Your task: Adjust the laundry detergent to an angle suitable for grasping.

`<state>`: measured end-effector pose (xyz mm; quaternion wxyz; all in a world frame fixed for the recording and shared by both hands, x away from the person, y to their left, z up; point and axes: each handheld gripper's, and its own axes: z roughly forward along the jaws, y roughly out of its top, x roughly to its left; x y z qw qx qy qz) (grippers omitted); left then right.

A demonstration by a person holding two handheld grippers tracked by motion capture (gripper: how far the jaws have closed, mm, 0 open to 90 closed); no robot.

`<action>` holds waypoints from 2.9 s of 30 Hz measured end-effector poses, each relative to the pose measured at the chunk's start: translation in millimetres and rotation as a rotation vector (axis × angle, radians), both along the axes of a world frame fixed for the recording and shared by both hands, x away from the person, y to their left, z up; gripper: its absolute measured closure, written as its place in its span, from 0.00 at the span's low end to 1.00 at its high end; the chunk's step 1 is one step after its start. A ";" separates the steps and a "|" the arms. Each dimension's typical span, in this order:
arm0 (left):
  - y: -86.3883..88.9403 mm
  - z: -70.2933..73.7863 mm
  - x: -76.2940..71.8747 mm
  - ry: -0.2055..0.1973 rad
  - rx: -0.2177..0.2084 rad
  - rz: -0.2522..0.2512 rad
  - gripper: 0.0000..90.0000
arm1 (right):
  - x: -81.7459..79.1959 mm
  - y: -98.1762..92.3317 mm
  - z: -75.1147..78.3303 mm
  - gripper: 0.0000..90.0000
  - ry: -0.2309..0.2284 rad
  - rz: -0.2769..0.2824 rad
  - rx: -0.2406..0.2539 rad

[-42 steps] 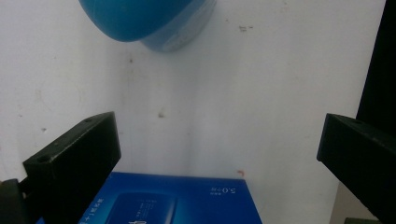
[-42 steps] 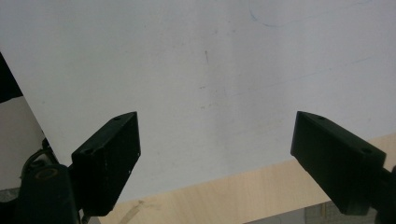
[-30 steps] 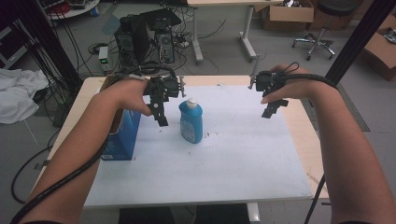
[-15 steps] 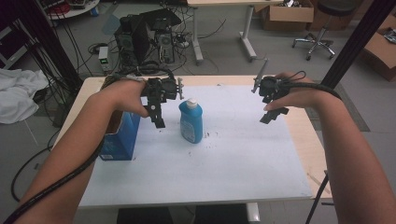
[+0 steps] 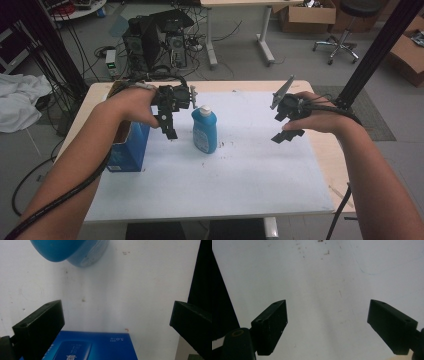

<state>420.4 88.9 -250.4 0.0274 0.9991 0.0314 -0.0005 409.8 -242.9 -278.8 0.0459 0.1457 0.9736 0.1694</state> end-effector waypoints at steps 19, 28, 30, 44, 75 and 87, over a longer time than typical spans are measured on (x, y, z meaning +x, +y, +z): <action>3.5 0.7 -6.4 -0.004 -0.011 0.004 0.00 | -21.8 17.6 -53.1 0.17 -0.101 -0.048 0.282; 4.8 -1.0 -10.0 -0.003 -0.009 0.002 0.00 | -25.4 35.6 -71.8 0.17 -0.149 -0.083 0.401; 5.0 -0.3 -11.0 -0.004 -0.005 0.002 0.00 | -25.7 39.7 -75.6 0.17 -0.150 -0.083 0.418; 8.2 -0.4 -14.0 -0.006 -0.007 0.006 0.00 | -20.1 78.3 -102.4 0.17 -0.216 -0.143 0.550; 8.7 -5.2 -13.6 0.007 -0.008 0.008 0.00 | -8.5 136.8 -139.8 0.17 -0.297 -0.225 0.733; 9.9 -6.8 -12.1 0.012 -0.006 0.011 0.00 | -0.3 143.3 -145.8 0.16 -0.320 -0.274 0.751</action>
